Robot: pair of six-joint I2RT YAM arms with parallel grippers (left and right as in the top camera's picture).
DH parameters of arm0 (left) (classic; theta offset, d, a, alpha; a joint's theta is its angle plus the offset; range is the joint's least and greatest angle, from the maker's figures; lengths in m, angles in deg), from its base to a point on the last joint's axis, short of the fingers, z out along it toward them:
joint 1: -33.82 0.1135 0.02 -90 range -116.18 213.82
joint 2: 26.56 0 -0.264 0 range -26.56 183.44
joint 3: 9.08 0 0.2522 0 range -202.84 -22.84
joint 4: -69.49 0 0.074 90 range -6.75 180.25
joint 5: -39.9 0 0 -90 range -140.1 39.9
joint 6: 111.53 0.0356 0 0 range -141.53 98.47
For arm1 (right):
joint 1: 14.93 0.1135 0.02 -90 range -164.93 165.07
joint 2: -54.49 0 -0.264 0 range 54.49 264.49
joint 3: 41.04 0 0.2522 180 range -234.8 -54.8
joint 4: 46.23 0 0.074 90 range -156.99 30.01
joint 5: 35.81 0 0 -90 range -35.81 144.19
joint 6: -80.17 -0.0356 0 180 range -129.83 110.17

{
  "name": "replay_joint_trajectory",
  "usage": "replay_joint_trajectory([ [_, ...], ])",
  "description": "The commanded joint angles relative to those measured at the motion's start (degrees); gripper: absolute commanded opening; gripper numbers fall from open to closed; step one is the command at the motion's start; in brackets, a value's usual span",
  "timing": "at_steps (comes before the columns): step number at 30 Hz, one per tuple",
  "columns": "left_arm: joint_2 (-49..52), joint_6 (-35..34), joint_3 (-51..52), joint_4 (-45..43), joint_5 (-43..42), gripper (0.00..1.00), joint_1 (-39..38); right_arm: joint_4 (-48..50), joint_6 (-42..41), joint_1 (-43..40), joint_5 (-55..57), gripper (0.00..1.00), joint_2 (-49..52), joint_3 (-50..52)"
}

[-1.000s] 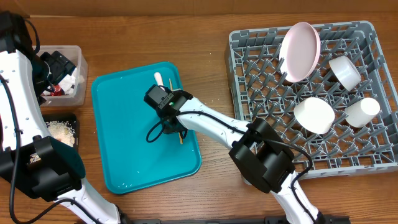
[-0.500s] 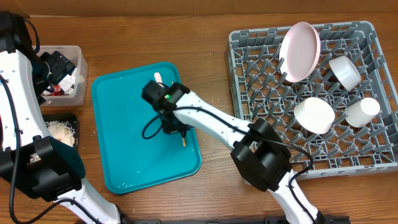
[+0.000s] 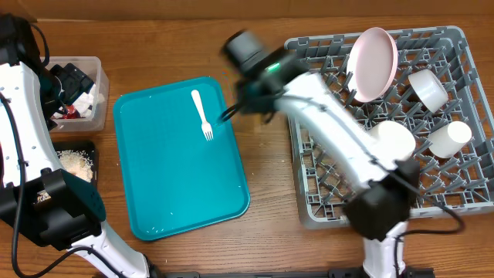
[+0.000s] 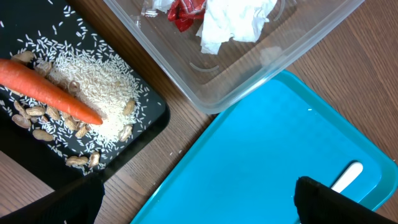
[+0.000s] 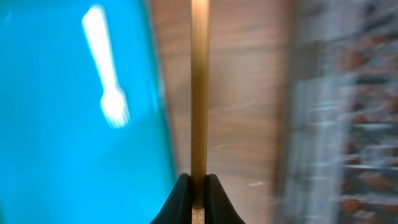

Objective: Sort waste into correct bins and load items into the dishwasher rack

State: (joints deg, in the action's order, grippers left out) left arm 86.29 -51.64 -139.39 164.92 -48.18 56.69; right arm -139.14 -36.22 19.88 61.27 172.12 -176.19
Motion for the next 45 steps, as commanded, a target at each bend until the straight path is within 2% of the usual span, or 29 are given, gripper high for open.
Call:
replay_joint_trajectory([
  [1, -1.2, -1.0, -0.8, 0.2, -0.4, 1.0, 0.0, -1.5, 4.1, -6.6, 1.9, 0.04, -2.6, -1.3],
  [5, -1.2, -1.0, -0.8, 0.2, -0.4, 1.0, 0.0, -1.2, 8.2, -13.0, -0.4, 0.04, -2.5, 0.1],
  [9, -1.2, -1.0, -0.8, 0.2, -0.4, 1.0, 0.0, 2.6, 20.2, -15.9, -8.9, 0.04, -2.5, 4.2],
  [11, -1.2, -1.0, -0.8, 0.2, -0.4, 1.0, 0.0, 4.5, 22.2, -16.6, -8.9, 0.04, -2.5, 6.8],
  [17, -1.2, -1.0, -0.8, 0.2, -0.4, 1.0, 0.0, 10.2, 22.1, -18.5, -10.7, 0.04, -2.5, 14.3],
  [28, -1.2, -1.0, -0.8, 0.2, -0.5, 1.0, 0.0, 10.6, 21.9, -18.4, -13.5, 0.04, -2.5, 17.9],
  [30, -1.2, -1.0, -0.8, 0.2, -0.4, 1.0, 0.0, 10.5, 21.9, -18.4, -13.6, 0.09, -2.5, 17.9],
  [34, -1.2, -1.0, -0.8, 0.2, -0.4, 1.0, 0.0, 10.5, 21.9, -18.4, -13.6, 0.33, -2.5, 17.9],
  [35, -1.2, -1.0, -0.8, 0.2, -0.4, 1.0, 0.0, 10.3, 21.8, -18.4, -13.6, 0.36, -2.5, 17.9],
  [41, -1.2, -1.0, -0.8, 0.2, -0.4, 1.0, 0.0, 8.9, 19.8, -18.4, -13.8, 0.4, -2.5, 17.5],
  [45, -1.2, -1.0, -0.8, 0.2, -0.4, 1.0, 0.0, 6.4, 19.3, -17.5, -18.1, 0.4, -2.6, 14.5],
])
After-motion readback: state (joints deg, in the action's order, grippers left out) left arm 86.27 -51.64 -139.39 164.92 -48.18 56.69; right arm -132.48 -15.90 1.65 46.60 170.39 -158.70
